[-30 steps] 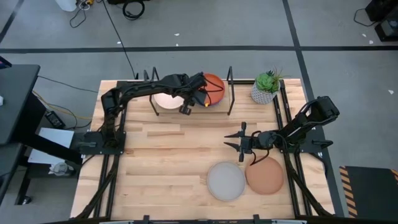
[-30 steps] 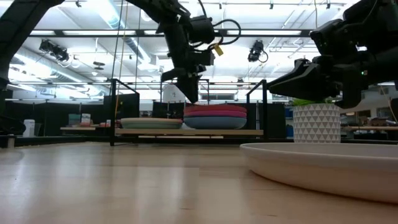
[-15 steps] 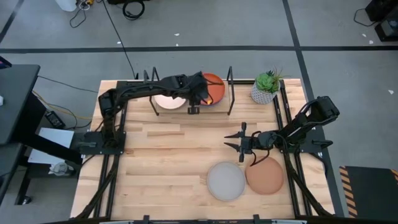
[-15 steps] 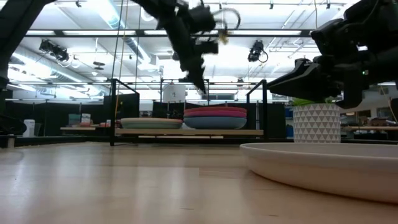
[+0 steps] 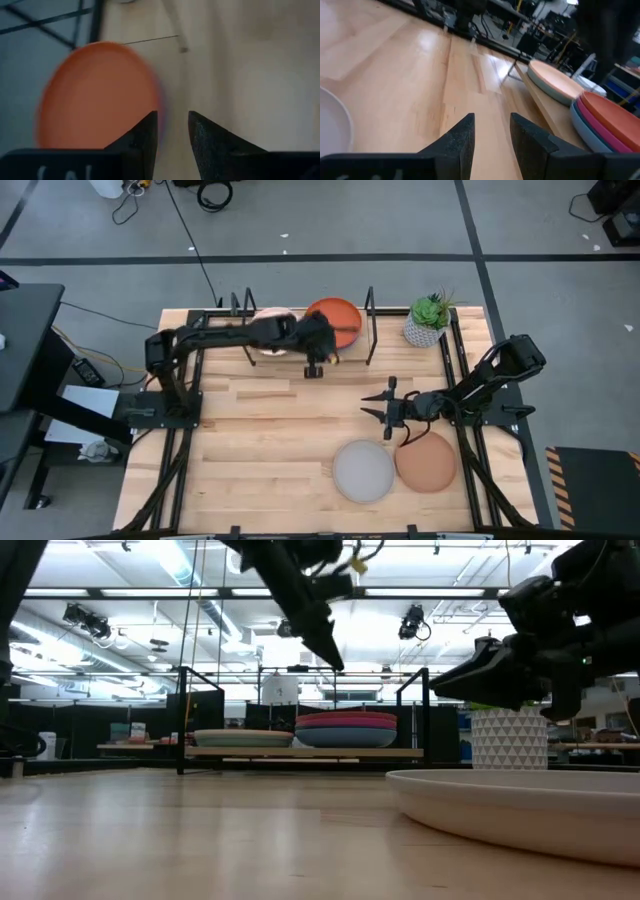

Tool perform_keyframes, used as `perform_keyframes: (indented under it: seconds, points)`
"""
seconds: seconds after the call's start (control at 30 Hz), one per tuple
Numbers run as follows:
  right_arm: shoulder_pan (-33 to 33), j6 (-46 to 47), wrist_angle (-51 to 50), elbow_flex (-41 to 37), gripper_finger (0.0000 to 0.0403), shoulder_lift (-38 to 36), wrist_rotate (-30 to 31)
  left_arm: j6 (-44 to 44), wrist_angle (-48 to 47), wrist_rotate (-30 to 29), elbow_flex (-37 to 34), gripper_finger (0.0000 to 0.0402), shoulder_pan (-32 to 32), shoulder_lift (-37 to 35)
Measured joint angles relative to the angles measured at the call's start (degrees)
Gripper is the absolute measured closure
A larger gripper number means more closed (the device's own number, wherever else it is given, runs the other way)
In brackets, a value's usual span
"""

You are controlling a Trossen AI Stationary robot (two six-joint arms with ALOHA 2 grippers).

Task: Place and stack plates onto a shelf
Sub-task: Stack the gray plate on top of the peach plate on the shelf

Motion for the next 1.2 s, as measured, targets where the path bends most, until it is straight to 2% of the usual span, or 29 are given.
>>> perform_keyframes:
  seconds: [0.2, 0.4, 0.6, 0.7, 0.9, 1.0, 1.1, 1.2]
  points:
    - [0.02, 1.66, -2.8, -0.02, 0.0273, 0.0, 1.48, -2.51, 4.29, 1.53, -8.91, 0.0286, -5.64, -3.32]
    - [-0.38, 3.02, -3.24, 0.14, 0.0273, 0.02, 1.3, -2.77, 9.21, 6.15, -18.0, 0.0286, -9.75, -4.02]
    - [-1.16, 6.56, -7.59, 6.04, 0.0273, 0.15, -1.52, -1.64, 18.24, 6.92, -26.57, 0.0286, -12.77, -4.43]
    - [-0.68, 8.39, -18.06, 11.31, 0.0273, 0.17, -2.52, -1.5, 21.03, 6.89, -30.08, 0.0286, -12.77, -6.71]
    - [-0.37, 14.86, -48.42, 23.08, 0.0273, 0.19, -3.02, -1.47, 29.85, 6.79, -39.91, 0.0286, -13.16, -15.78]
    - [-0.35, 17.93, -60.07, 27.34, 0.0273, 0.2, -3.61, -1.5, 34.46, 6.79, -44.9, 0.0286, -13.71, -19.33]
    - [-0.39, 19.45, -65.7, 29.53, 0.0273, 0.18, -3.61, -1.47, 37.35, 6.79, -48.76, 0.0286, -14.4, -21.23]
    - [-1.41, 20.42, -65.63, 30.14, 0.0273, 0.16, -4.84, -1.02, 39.34, 6.46, -51.84, 0.0286, -14.69, -22.13]
